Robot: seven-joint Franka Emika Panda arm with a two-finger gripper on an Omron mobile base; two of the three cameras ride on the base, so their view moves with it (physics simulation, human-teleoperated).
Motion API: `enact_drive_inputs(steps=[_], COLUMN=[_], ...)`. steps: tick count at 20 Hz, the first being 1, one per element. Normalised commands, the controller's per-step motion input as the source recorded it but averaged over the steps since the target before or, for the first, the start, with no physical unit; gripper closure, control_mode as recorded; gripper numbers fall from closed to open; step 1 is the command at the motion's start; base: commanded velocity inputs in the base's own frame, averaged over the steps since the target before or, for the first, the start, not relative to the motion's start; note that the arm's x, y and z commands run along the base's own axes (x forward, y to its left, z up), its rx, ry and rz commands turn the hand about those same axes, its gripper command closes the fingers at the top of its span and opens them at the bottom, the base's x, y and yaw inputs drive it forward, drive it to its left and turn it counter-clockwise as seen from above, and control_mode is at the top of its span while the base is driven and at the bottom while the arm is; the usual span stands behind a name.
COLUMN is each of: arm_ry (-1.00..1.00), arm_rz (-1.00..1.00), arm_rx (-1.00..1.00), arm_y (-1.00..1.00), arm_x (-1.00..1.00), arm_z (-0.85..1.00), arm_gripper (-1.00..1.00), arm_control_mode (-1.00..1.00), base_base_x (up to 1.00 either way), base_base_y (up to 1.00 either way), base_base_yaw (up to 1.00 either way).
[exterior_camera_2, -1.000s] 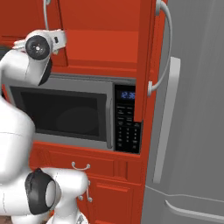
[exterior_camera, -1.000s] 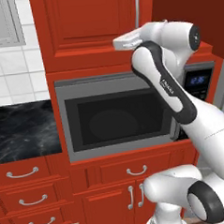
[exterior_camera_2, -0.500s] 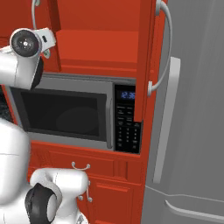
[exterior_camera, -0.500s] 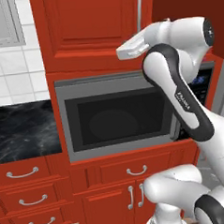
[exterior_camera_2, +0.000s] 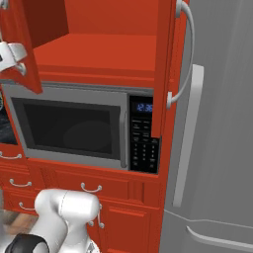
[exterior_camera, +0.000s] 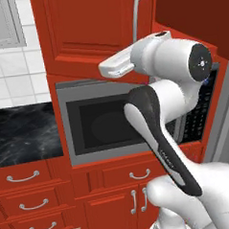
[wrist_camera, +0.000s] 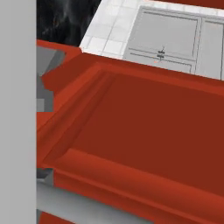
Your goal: Open the cabinet. Pick the bowls from the counter and place them in the cabinet. Then close the cabinet.
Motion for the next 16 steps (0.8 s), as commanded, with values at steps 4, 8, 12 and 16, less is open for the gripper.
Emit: enact_drive_inputs(steps=[4, 8, 12, 16], arm_ry=[-0.02, 0.00, 0.00, 0.01], arm_rz=[-0.19, -0.18, -0.17, -0.05], arm_rx=[0.00, 0.00, -0.01, 0.02], arm_y=[1.00, 1.00, 1.00, 0.16], arm_x=[-1.00, -0.94, -0.64, -0.66], arm_z=[-0.12, -0.17, -0.05, 0.27], arm_gripper=[1.00, 1.00, -1.00, -1.00], arm_control_mode=[-1.00, -1.00, -1.00, -1.00], base_base_x=[0.00, 0.00, 0.00, 0.00], base_base_y=[0.00, 0.00, 0.00, 0.00], base_base_yaw=[0.00, 0.00, 0.00, 0.00])
